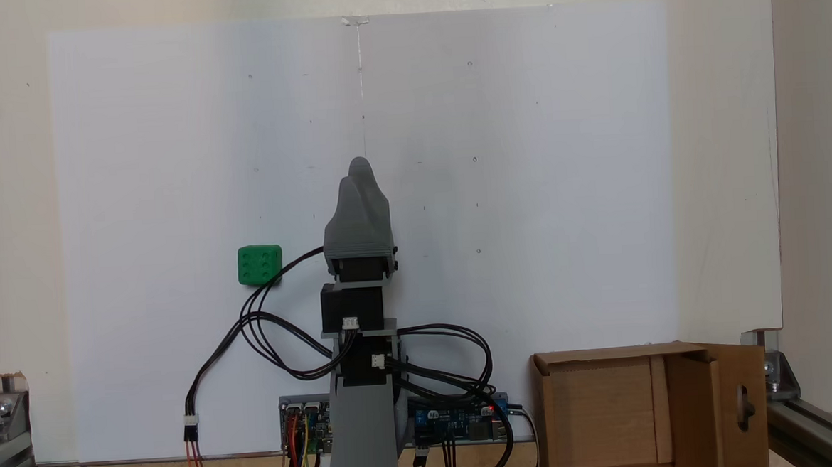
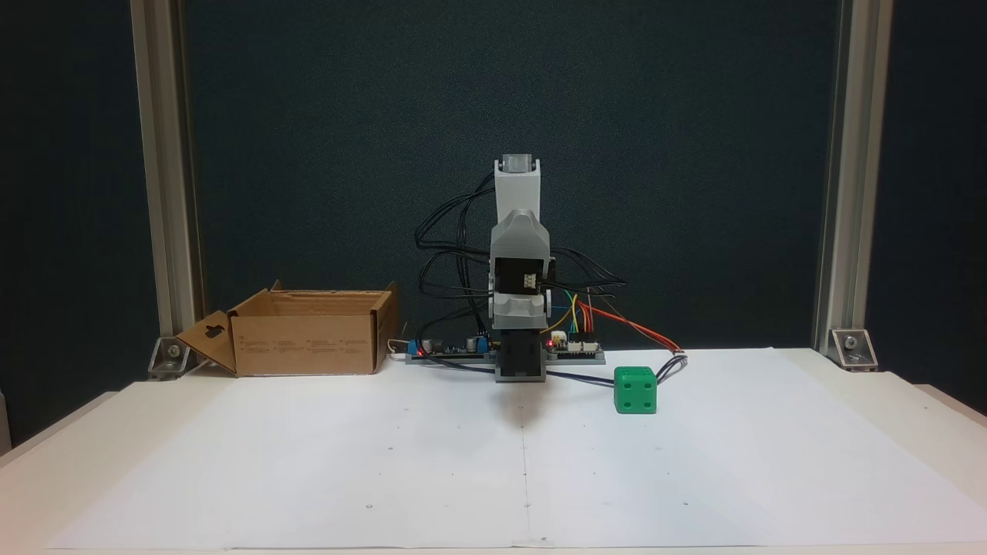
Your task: Grasp a green dice and put it in the bin.
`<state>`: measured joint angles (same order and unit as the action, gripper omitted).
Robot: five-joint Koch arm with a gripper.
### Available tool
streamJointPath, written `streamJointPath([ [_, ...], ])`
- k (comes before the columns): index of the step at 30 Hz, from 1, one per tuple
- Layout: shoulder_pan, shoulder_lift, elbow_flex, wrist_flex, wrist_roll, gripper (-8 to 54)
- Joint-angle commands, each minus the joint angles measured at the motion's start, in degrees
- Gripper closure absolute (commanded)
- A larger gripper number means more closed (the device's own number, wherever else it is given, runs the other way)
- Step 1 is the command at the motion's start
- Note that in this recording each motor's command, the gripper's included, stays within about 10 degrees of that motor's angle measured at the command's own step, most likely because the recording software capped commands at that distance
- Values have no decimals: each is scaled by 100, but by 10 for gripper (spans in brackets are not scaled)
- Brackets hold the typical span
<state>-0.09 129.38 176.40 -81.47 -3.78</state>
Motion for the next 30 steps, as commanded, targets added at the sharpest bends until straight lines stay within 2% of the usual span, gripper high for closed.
streamJointPath([
  [1,387,606,272,185,176,11],
  [30,334,606,272,185,176,11],
])
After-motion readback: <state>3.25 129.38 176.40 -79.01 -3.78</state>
